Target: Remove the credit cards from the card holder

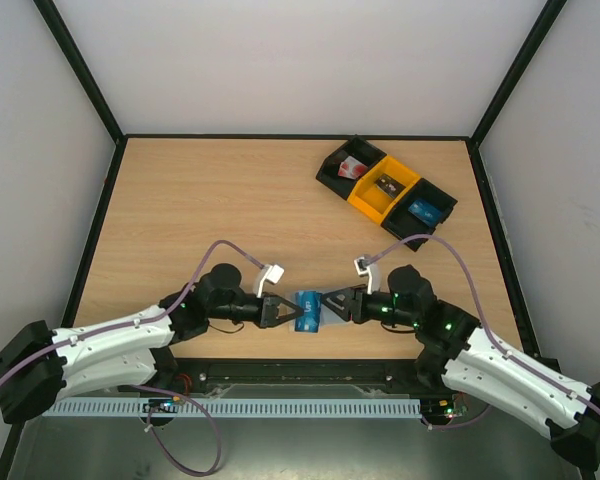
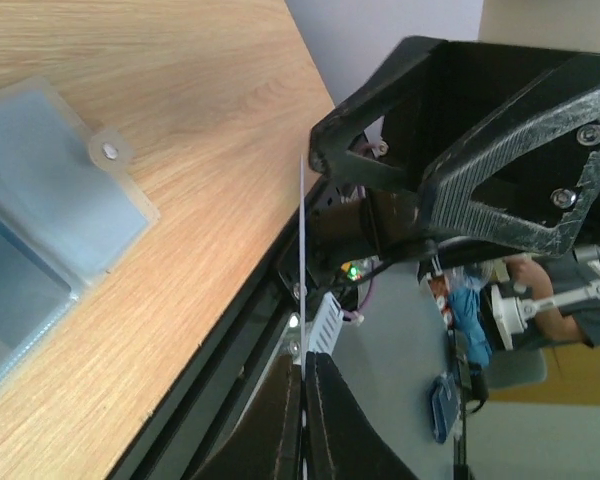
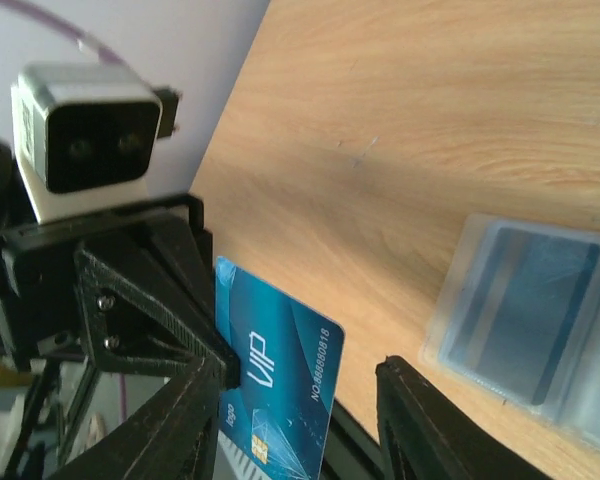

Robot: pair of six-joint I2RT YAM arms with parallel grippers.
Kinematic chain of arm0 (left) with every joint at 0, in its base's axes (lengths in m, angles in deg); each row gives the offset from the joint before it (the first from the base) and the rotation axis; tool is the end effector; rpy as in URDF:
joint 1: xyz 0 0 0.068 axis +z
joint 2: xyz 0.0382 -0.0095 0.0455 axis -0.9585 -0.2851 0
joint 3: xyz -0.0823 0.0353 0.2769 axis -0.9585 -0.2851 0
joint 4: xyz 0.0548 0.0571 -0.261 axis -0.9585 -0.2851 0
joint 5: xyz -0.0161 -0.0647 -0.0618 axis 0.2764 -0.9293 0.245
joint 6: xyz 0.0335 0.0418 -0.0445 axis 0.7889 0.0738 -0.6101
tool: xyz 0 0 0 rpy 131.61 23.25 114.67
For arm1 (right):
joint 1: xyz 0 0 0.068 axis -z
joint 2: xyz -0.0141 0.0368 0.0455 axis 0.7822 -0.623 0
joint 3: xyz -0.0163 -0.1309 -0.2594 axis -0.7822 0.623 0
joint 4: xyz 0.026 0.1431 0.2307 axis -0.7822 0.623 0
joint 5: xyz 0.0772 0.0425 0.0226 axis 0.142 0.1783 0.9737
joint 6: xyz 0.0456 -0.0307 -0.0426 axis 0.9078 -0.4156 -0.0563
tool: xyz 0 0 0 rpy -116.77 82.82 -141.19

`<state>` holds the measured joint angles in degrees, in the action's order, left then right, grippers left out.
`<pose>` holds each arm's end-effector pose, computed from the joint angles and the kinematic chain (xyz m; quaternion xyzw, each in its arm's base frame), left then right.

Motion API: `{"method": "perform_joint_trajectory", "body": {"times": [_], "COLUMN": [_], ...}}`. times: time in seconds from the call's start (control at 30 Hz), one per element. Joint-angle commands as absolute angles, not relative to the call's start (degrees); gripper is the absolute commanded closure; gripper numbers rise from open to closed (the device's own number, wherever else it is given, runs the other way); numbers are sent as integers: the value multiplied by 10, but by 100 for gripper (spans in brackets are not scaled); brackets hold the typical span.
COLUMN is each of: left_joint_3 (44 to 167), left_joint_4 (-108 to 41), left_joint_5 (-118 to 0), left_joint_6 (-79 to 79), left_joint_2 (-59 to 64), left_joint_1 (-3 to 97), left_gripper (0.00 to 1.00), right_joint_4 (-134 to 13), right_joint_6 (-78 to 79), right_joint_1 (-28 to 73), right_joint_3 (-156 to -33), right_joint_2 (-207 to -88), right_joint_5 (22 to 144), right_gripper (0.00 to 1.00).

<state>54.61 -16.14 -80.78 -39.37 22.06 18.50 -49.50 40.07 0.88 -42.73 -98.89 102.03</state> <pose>0.1072 -0.2017 0.2179 0.1806 0.7628 -0.5915 0.1888 0.0831 0.1407 0.2446 -0.1597 0.7916 0.5427 0.2312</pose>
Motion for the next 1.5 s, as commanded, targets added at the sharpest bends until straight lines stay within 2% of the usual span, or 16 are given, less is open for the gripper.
{"method": "perform_joint_trajectory", "body": {"times": [0.0, 0.23, 0.4, 0.5, 0.67, 0.8, 0.9, 1.0, 1.03, 1.13, 1.23, 1.3, 1.4, 1.47], "left_joint_3": [576, 572, 559, 553, 547, 549, 549, 551, 550, 545, 539, 536, 537, 539], "left_joint_4": [-229, -213, -187, -186, -192, -198, -191, -190, -188, -173, -165, -167, -174, -174], "left_joint_5": [-866, -905, -918, -909, -910, -909, -912, -914, -915, -924, -925, -923, -918, -914], "left_joint_6": [-328, -314, -317, -314, -310, -306, -308, -307, -307, -311, -314, -313, -310, -312], "left_joint_2": [228, 211, 218, 227, 229, 230, 230, 230, 230, 231, 234, 234, 231, 232], "left_joint_1": [188, 188, 188, 187, 188, 188, 187, 188, 188, 187, 188, 188, 188, 188], "left_gripper": [98, 97, 97, 97, 97, 97, 97, 97, 97, 97, 97, 97, 97, 97], "right_joint_4": [-525, -506, -514, -498, -483, -486, -499, -512, -515, -508, -515, -524, -531, -553], "right_joint_6": [350, 314, 306, 304, 289, 291, 295, 298, 298, 298, 298, 298, 320, 336], "right_joint_1": [8, 8, 8, 8, 8, 8, 9, 8, 8, 8, 8, 8, 8, 8], "right_joint_3": [-461, -471, -464, -461, -452, -453, -444, -433, -430, -427, -422, -419, -416, -407], "right_joint_2": [-1017, -1051, -1062, -1061, -1054, -1045, -1039, -1033, -1032, -1034, -1038, -1038, -1031, -1027], "right_joint_5": [1119, 1139, 1152, 1148, 1128, 1132, 1152, 1170, 1172, 1169, 1172, 1179, 1167, 1163], "right_gripper": [56, 50, 57, 57, 50, 49, 53, 66, 66, 58, 58, 69, 94, 98]}}
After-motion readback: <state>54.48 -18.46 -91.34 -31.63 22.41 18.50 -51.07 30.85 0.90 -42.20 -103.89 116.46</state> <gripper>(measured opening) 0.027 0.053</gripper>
